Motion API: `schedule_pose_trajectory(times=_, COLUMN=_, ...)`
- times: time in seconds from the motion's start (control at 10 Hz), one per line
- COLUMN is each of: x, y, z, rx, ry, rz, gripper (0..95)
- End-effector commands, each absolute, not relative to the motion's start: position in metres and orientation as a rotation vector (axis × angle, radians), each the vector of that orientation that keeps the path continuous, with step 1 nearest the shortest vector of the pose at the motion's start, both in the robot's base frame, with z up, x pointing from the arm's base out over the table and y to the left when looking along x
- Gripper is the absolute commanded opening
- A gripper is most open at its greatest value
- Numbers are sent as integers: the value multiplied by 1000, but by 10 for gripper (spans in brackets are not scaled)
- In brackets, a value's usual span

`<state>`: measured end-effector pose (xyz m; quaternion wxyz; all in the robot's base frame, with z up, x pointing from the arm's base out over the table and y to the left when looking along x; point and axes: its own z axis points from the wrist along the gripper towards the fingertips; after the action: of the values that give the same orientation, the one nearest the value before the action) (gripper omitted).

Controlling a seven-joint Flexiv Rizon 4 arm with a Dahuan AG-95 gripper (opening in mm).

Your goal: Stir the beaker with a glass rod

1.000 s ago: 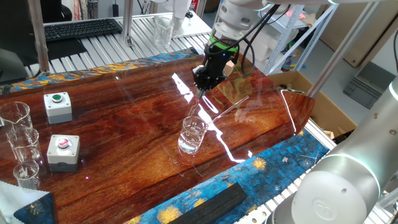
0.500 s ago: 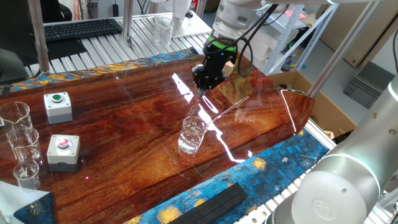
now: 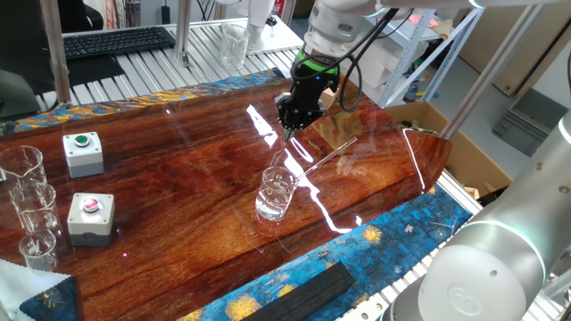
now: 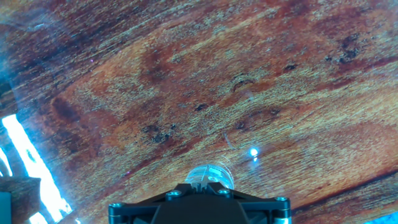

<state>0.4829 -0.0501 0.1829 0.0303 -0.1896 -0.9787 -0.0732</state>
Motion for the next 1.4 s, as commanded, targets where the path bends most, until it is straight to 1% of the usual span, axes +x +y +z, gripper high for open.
schedule_pose_trajectory(times=0.1, x=483, y=-50, z=183, rx=-574, ry=-3012, rz=-221, gripper=0)
schedule_pose_trajectory(times=0.4, x=483, y=-50, z=183, rx=-601, ry=-3001, rz=-243, gripper=0)
schedule_pose_trajectory(times=0.7, x=483, y=-50, z=184, rx=-623, ry=-2994, rz=-240, gripper=0)
schedule_pose_trajectory(times=1.1, x=478, y=-52, z=198, rx=-622, ry=-2985, rz=-230, gripper=0)
schedule_pose_trajectory(times=1.4, x=468, y=-64, z=206, rx=-599, ry=-2977, rz=-232, gripper=0)
